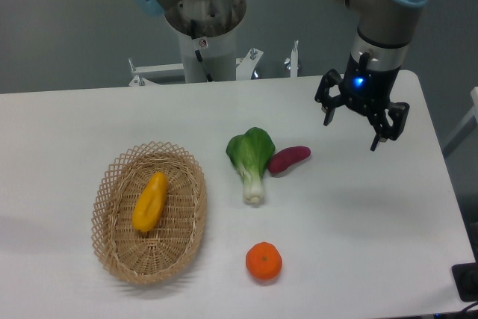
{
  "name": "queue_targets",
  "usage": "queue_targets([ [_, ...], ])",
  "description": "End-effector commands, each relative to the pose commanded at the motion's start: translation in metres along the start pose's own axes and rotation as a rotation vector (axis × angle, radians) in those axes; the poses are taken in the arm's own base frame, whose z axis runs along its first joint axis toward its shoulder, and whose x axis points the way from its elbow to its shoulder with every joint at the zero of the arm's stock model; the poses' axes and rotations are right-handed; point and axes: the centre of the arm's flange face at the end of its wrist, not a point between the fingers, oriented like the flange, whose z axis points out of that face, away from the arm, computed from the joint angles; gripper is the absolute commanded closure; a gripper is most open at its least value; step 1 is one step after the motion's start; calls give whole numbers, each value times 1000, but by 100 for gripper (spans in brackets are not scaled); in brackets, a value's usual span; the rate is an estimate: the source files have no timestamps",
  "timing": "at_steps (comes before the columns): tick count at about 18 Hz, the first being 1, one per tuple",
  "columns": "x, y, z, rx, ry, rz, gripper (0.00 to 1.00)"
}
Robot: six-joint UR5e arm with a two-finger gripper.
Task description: Pick up the mango from the basket
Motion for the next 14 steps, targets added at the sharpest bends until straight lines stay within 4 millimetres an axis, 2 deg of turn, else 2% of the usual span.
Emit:
queue_targets([
  [2, 5, 0, 6, -3, 6, 0, 0],
  [10, 11, -1, 4, 4, 2, -48, 0],
  [14, 18, -18, -1, 96, 8, -158, 0],
])
